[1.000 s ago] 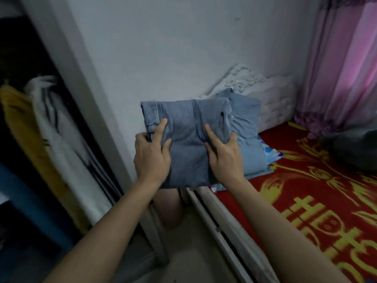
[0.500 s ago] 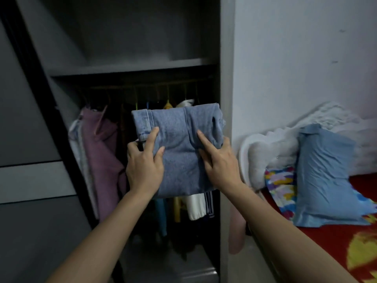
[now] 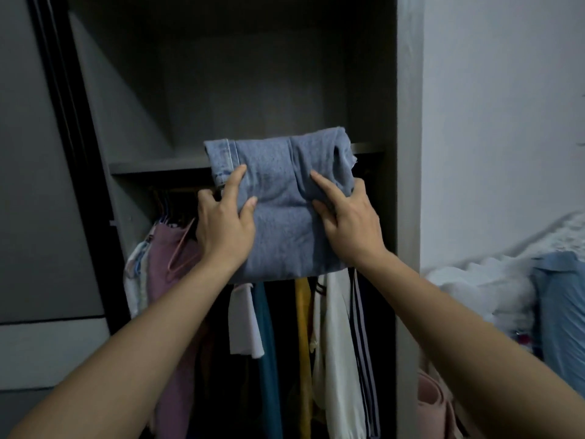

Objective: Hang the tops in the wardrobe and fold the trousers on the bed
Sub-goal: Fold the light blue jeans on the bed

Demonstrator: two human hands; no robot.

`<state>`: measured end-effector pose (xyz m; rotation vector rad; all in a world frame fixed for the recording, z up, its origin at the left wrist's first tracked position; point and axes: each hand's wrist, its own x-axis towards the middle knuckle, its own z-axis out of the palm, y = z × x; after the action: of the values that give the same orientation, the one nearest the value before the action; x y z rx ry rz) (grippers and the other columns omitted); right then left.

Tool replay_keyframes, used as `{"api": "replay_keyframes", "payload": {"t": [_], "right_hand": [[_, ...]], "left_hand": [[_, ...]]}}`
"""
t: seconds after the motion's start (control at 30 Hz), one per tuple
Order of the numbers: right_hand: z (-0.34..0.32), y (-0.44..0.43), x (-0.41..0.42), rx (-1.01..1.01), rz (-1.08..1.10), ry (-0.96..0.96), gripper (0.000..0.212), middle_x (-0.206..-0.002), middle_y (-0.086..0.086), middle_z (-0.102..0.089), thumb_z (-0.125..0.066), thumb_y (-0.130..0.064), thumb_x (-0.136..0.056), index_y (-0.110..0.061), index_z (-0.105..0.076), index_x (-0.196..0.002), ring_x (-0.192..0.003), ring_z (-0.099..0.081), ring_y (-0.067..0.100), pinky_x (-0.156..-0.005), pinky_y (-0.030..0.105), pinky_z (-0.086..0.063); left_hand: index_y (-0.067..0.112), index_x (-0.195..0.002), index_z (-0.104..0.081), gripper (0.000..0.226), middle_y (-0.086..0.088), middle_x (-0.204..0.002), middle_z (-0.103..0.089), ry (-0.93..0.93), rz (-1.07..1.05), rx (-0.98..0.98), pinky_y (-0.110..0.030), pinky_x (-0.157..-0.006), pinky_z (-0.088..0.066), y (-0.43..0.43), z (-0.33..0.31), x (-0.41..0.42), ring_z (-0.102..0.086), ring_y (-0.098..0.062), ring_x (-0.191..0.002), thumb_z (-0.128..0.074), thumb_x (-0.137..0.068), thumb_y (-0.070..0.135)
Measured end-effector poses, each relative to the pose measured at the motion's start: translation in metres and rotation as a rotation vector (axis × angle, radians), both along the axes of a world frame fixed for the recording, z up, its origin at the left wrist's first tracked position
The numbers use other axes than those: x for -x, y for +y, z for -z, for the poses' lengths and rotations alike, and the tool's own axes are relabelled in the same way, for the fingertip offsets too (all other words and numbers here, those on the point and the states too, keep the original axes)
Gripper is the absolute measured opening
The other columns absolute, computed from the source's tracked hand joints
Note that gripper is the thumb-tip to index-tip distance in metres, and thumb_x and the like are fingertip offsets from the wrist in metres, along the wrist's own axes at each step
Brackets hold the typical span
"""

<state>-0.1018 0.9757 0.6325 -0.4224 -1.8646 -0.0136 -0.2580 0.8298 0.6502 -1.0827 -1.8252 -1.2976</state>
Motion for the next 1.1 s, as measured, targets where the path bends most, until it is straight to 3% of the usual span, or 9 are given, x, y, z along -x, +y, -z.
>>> {"api": "replay_keyframes", "payload": {"t": [0.2,0.33,0.43,0.57,0.73,0.83,0.93,1.03,1.1], "right_hand": [[-0.098,0.104,0.037,-0.095,0.038,0.089,0.048,-0.125,0.008,-0.042,-0.05,-0.044,-0.1,-0.042,-0.038,-0.147,-0.103,-0.055,0.024,-0.078,0.034,-0.052],[-0.174,0.159,0.065,-0.183,0.044,0.154,0.048,-0.129,0.009,-0.041,-0.05,-0.044,-0.099,-0.04,-0.039,-0.146,-0.107,-0.053,0.023,-0.08,0.03,-0.046],[-0.219,0.192,0.09,-0.216,0.095,0.165,0.048,-0.131,0.009,-0.04,-0.048,-0.045,-0.099,-0.041,-0.037,-0.145,-0.111,-0.051,0.024,-0.084,0.034,-0.049],[-0.252,0.234,0.127,-0.185,0.151,0.11,0.048,-0.136,0.008,-0.039,-0.05,-0.045,-0.098,-0.044,-0.037,-0.145,-0.116,-0.051,0.026,-0.094,0.041,-0.05],[-0.266,0.287,0.162,-0.051,0.186,-0.01,0.05,-0.141,0.01,-0.039,-0.054,-0.043,-0.098,-0.046,-0.039,-0.146,-0.122,-0.05,0.031,-0.099,0.041,-0.044],[-0.275,0.315,0.176,0.037,0.218,-0.082,0.051,-0.142,0.01,-0.042,-0.057,-0.041,-0.098,-0.044,-0.041,-0.146,-0.127,-0.048,0.031,-0.103,0.041,-0.042],[-0.291,0.338,0.189,0.106,0.208,-0.098,0.052,-0.144,0.007,-0.05,-0.061,-0.034,-0.097,-0.035,-0.046,-0.146,-0.129,-0.051,0.025,-0.096,0.031,-0.04],[-0.303,0.359,0.2,0.183,0.224,-0.093,0.051,-0.143,0.004,-0.054,-0.063,-0.033,-0.097,-0.031,-0.049,-0.145,-0.127,-0.053,0.023,-0.092,0.028,-0.038],[-0.304,0.373,0.206,0.197,0.291,-0.116,0.051,-0.148,0.004,-0.049,-0.062,-0.037,-0.096,-0.033,-0.049,-0.145,-0.129,-0.051,0.027,-0.097,0.029,-0.039]], "left_hand": [[0.049,-0.143,-0.035,0.052,-0.003,-0.114,-0.037,0.064,0.064,-0.154,-0.027,-0.082,-0.039,0.11,-0.091,0.041,-0.054,-0.021,-0.095,-0.056,-0.095,0.042],[0.045,-0.145,-0.035,0.053,-0.01,-0.127,-0.039,0.134,0.093,-0.292,-0.026,-0.084,-0.037,0.169,-0.16,0.07,-0.042,-0.012,-0.099,-0.056,-0.096,0.037],[0.045,-0.145,-0.034,0.053,-0.008,-0.125,-0.038,0.131,0.11,-0.334,-0.026,-0.085,-0.036,0.208,-0.198,0.094,-0.041,-0.011,-0.101,-0.055,-0.097,0.036],[0.048,-0.145,-0.032,0.054,-0.006,-0.125,-0.037,0.057,0.142,-0.266,-0.028,-0.089,-0.035,0.256,-0.231,0.135,-0.043,-0.015,-0.103,-0.055,-0.097,0.037],[0.046,-0.147,-0.032,0.058,-0.013,-0.145,-0.039,-0.053,0.235,-0.092,-0.039,-0.106,-0.037,0.315,-0.253,0.189,-0.046,-0.032,-0.128,-0.058,-0.096,0.036],[0.042,-0.152,-0.024,0.069,-0.01,-0.15,-0.038,-0.108,0.301,0.002,-0.036,-0.11,-0.033,0.35,-0.263,0.211,-0.043,-0.033,-0.134,-0.061,-0.094,0.036],[0.034,-0.155,-0.019,0.079,-0.008,-0.152,-0.04,-0.121,0.317,0.002,-0.033,-0.111,-0.031,0.378,-0.278,0.224,-0.038,-0.032,-0.138,-0.065,-0.092,0.036],[0.027,-0.153,-0.024,0.082,-0.01,-0.148,-0.044,-0.178,0.322,-0.013,-0.033,-0.11,-0.033,0.405,-0.291,0.232,-0.04,-0.032,-0.137,-0.071,-0.087,0.038],[0.024,-0.151,-0.029,0.08,-0.01,-0.146,-0.046,-0.192,0.311,0.01,-0.033,-0.109,-0.034,0.422,-0.29,0.236,-0.041,-0.031,-0.136,-0.073,-0.085,0.038]]}}
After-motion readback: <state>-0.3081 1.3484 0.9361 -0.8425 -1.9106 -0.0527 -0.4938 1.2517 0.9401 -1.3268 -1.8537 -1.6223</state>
